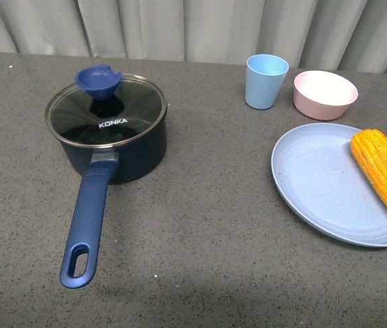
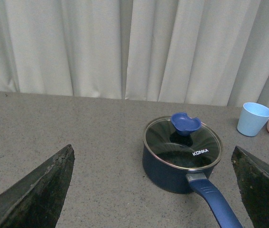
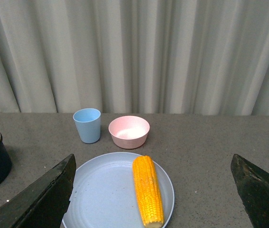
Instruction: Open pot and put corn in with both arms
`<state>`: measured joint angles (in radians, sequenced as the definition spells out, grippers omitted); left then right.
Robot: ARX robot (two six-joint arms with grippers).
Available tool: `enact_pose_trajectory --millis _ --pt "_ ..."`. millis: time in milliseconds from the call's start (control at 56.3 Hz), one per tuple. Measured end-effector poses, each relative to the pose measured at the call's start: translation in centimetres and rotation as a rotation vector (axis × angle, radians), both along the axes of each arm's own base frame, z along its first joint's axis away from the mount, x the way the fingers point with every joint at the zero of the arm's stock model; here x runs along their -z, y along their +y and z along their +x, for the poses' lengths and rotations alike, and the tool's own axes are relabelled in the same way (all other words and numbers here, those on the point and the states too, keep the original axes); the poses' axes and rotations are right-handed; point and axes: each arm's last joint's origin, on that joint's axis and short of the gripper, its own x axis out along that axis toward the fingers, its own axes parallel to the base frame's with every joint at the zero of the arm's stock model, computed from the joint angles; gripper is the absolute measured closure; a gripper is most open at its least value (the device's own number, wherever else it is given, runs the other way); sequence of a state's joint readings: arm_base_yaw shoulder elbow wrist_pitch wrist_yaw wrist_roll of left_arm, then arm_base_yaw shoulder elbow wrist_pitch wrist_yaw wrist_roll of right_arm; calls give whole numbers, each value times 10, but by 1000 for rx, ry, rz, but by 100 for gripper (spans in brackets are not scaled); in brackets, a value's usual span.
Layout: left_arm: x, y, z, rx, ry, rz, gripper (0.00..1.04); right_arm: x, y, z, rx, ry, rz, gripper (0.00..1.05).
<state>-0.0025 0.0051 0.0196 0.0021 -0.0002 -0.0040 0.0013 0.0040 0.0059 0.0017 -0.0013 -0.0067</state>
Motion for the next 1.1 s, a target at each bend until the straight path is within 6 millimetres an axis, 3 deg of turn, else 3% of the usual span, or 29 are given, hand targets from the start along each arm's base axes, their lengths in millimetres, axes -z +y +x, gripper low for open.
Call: enact_pose_trajectory --millis 1101 --pt "0 0 0 0 0 0 7 0 0 0 0 0 0 9"
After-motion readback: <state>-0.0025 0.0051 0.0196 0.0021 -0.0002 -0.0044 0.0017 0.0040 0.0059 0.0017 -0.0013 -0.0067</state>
